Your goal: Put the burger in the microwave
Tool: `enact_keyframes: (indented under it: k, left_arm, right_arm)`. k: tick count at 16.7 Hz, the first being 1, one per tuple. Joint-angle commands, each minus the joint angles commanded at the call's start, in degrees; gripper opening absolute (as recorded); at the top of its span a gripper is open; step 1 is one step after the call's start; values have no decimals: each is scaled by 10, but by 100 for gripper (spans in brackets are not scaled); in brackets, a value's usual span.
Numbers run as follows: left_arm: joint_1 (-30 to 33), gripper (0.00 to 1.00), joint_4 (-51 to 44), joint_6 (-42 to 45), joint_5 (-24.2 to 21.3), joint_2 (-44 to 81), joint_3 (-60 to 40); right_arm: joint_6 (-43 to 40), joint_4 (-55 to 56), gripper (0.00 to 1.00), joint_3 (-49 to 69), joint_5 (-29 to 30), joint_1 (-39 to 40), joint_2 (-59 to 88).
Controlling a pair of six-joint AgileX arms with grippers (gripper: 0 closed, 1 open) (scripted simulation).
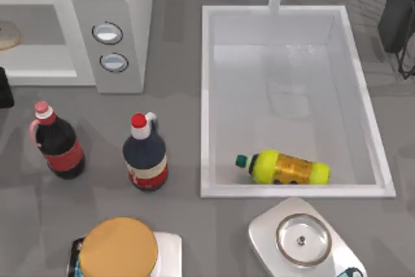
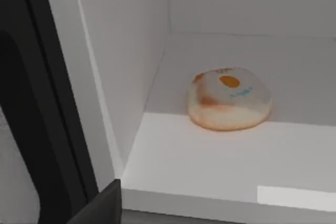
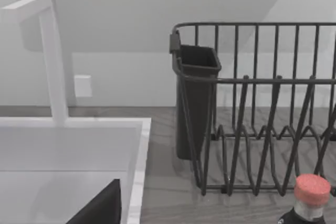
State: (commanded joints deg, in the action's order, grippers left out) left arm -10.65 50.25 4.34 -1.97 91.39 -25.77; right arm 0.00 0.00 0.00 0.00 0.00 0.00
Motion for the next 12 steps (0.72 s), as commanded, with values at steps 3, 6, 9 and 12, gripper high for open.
enact_keyframes:
  k: [3,6,9,12]
  left_arm:
    - [6,100,-67,8,1,-59,-17]
    - [-24,100,-150,-3,-5,-98,-26]
    - [-57,100,-222,-14,-19,-115,-29]
    - [-69,100,-266,-17,-29,-125,-28]
  right_arm:
    - [0,0,100,0,0,0,0]
    - [0,0,100,0,0,0,0]
    - [0,0,100,0,0,0,0]
    - [0,0,100,0,0,0,0]
